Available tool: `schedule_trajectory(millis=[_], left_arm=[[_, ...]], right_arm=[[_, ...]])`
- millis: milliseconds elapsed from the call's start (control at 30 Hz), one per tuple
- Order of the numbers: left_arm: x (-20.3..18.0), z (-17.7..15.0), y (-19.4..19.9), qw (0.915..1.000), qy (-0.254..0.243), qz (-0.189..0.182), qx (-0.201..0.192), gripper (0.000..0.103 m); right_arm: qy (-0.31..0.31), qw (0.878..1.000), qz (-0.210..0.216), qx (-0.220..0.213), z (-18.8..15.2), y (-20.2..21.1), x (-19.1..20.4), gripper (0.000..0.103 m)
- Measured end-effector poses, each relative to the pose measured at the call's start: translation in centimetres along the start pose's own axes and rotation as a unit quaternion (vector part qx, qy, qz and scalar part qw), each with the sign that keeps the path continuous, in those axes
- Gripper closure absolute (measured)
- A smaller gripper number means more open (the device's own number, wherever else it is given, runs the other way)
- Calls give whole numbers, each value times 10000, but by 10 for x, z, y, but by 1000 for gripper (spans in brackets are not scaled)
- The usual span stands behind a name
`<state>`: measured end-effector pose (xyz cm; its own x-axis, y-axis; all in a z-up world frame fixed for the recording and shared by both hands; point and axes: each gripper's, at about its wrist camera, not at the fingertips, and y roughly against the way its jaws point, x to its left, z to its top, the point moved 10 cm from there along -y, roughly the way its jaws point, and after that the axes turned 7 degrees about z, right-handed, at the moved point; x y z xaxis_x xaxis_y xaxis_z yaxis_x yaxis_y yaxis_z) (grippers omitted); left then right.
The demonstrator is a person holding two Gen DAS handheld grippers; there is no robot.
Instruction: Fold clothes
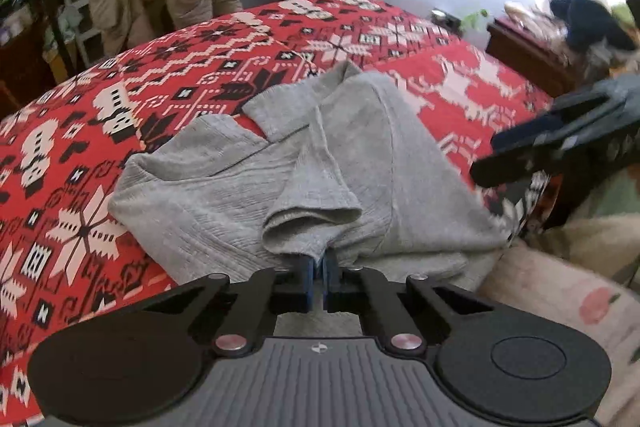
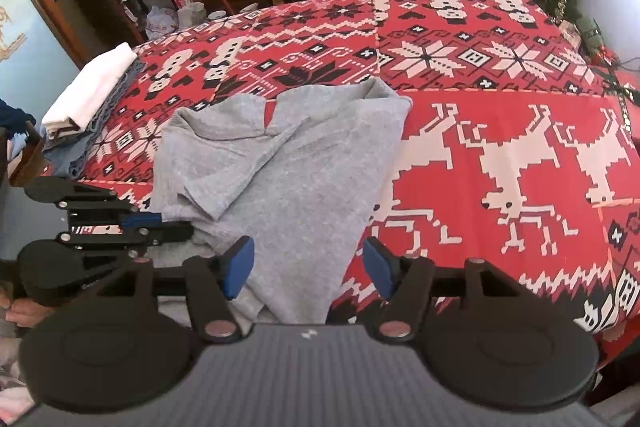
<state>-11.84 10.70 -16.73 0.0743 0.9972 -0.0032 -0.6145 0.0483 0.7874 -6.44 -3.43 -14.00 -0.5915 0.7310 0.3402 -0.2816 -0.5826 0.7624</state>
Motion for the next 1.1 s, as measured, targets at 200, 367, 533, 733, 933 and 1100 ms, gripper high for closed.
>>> schedule_trajectory(millis=[200,367,533,733,933,1100], left_arm=[[11,4,22,9832,1565,-705,617,99],[31,-19,5,9651,2332,-461,1096,97],[32,-29,11,9667,2316,-425,1000,82],[29,-5,38,9877,1551,178,15,64],[-4,24,29,9982,140,503,-298,60],[-15,25,5,9984,-215,527,-35,63]], right_arm=[[59,9999,131,-74,1,3,4,35],[194,9995,213,-155,0,4,7,35],[329,9987,296,-236,-1,6,10,30],[531,9970,410,-378,3,9,17,20],[133,9980,510,-360,15,9,14,22],[-390,9966,498,-527,16,29,-12,22]])
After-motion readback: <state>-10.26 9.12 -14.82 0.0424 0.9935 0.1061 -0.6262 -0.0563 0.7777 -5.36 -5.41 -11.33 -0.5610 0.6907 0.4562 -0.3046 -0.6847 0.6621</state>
